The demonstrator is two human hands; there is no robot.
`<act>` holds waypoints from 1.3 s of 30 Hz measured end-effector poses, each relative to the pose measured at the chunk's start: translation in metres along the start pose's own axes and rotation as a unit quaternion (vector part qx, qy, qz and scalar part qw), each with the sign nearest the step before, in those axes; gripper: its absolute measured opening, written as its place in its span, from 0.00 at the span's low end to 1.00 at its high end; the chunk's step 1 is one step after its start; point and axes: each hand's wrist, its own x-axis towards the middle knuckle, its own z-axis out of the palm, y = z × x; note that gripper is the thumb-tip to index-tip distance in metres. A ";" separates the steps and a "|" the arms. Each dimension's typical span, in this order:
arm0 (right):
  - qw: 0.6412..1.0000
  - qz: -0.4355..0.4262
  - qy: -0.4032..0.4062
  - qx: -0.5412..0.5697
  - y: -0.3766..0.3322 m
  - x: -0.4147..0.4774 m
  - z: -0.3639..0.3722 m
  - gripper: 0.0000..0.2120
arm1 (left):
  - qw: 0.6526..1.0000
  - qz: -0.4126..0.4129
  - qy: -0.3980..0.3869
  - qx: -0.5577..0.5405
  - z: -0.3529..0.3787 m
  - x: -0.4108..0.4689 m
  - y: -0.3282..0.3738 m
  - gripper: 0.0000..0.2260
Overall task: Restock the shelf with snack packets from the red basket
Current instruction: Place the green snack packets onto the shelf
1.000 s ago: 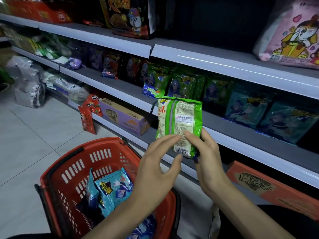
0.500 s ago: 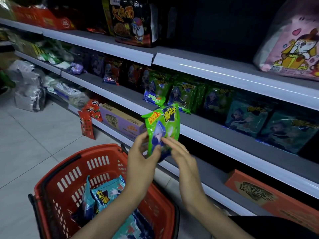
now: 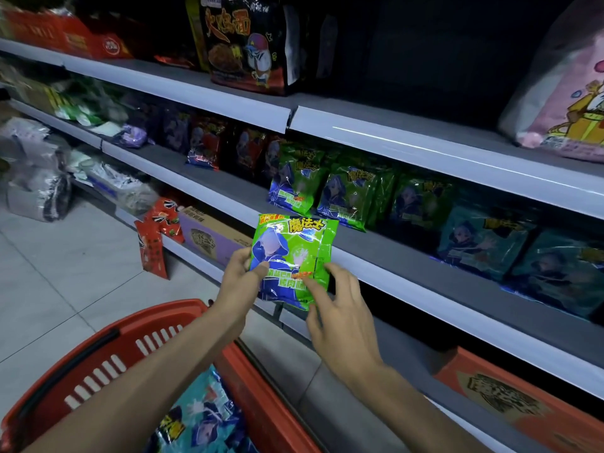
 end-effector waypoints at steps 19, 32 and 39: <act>0.991 -0.004 -0.013 -0.131 0.045 0.150 0.098 0.25 | 0.986 0.134 -0.025 0.092 0.041 0.198 0.007 0.08; 0.990 0.022 0.002 -0.136 0.057 0.187 0.129 0.30 | 0.947 0.210 0.065 0.235 0.048 0.250 0.004 0.14; 0.987 0.019 0.000 -0.162 0.052 0.181 0.119 0.27 | 0.821 0.352 0.035 0.449 0.039 0.213 -0.019 0.01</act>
